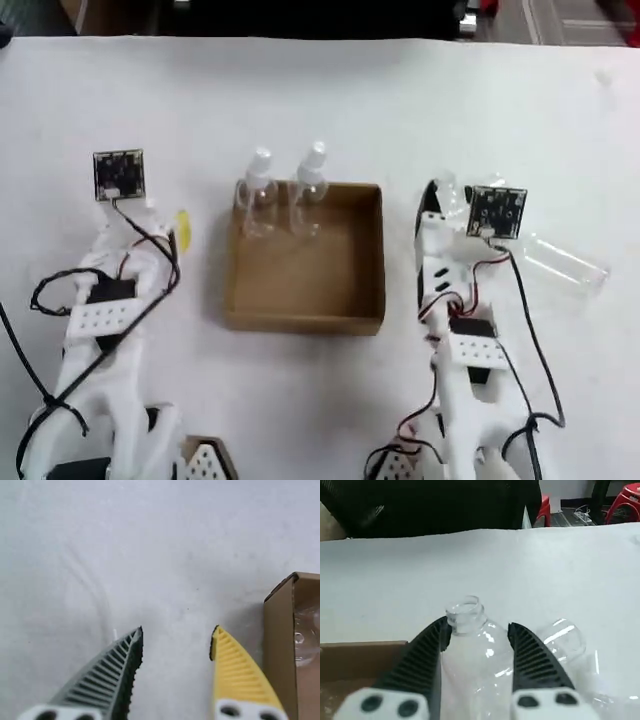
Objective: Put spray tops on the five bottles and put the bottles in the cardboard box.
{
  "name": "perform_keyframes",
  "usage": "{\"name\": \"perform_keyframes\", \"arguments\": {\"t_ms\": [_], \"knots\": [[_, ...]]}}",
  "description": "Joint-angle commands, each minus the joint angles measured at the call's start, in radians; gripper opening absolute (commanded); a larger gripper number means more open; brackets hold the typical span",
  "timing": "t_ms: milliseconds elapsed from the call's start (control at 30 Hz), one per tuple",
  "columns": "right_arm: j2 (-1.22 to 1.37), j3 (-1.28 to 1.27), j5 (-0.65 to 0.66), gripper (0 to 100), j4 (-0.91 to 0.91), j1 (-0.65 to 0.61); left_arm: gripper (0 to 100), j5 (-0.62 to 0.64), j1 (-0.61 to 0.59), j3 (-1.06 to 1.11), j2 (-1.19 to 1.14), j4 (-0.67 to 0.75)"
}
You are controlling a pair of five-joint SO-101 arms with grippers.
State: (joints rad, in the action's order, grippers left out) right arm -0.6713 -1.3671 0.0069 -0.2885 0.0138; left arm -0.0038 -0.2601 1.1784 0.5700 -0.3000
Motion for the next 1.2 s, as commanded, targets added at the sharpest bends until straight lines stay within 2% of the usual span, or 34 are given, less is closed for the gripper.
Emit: {"name": "perform_keyframes", "arguments": {"t_ms": [0, 133, 500, 667, 1067, 1167], "knots": [[0.091, 0.021, -0.003, 1.6, -0.139, -0.005, 21, -0.008, -0.004, -0.052, 0.001, 0.015], [0.177, 0.055, -0.009, 1.6, -0.185, 0.042, 21, -0.009, -0.004, -0.052, 0.001, 0.011], [0.108, 0.005, -0.009, 2.6, -0.170, 0.050, 21, -0.011, -0.005, -0.052, 0.002, 0.011], [0.097, 0.006, -0.009, 8.7, -0.117, 0.050, 21, -0.011, -0.007, -0.052, 0.002, 0.011], [0.097, 0.005, -0.005, 9.8, -0.111, 0.048, 21, -0.011, -0.007, -0.052, 0.005, 0.011], [0.097, 0.011, -0.003, 15.7, -0.079, 0.048, 21, -0.011, -0.007, -0.052, 0.005, 0.011]]}}
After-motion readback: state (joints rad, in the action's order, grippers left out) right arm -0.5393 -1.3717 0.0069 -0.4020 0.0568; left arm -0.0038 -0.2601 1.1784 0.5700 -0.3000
